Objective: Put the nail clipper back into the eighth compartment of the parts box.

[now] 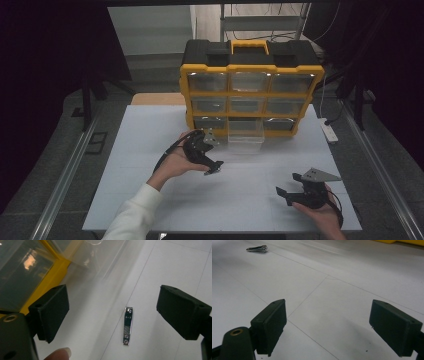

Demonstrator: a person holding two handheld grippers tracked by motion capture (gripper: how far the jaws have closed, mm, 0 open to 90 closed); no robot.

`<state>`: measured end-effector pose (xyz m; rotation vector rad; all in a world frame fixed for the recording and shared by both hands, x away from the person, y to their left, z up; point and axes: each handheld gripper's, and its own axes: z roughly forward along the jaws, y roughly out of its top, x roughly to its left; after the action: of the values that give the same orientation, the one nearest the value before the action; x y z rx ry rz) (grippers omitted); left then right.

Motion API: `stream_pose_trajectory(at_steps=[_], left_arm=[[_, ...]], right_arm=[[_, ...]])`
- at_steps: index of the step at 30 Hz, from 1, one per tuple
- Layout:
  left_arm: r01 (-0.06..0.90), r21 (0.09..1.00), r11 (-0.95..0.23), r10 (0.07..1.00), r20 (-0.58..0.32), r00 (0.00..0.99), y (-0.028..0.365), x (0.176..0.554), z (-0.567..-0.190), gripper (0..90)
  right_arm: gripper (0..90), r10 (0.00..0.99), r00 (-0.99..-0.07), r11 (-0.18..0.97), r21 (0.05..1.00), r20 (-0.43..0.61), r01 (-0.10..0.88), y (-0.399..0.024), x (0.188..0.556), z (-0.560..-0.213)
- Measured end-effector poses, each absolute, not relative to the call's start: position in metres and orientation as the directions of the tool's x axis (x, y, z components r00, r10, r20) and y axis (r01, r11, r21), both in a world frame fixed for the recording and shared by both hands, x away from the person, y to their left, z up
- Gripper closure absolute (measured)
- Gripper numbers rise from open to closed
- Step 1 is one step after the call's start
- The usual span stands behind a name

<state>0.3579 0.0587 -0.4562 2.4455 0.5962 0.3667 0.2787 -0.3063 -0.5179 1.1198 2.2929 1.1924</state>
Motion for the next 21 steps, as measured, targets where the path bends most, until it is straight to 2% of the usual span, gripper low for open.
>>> stream_pose_trajectory(at_steps=[12,21], left_arm=[[0.331,0.563,-0.757,0.459,0.098,0.883,0.047,0.360,-0.471,11.2],[0.366,0.520,-0.772,0.464,0.068,0.883,0.049,0.364,-0.490,11.3]], right_arm=[[14.4,0.764,-0.642,0.350,0.795,0.064,0.496,-0.306,0.279,-0.519],[14.4,0.761,-0.645,0.352,0.793,0.067,0.497,-0.306,0.279,-0.519]])
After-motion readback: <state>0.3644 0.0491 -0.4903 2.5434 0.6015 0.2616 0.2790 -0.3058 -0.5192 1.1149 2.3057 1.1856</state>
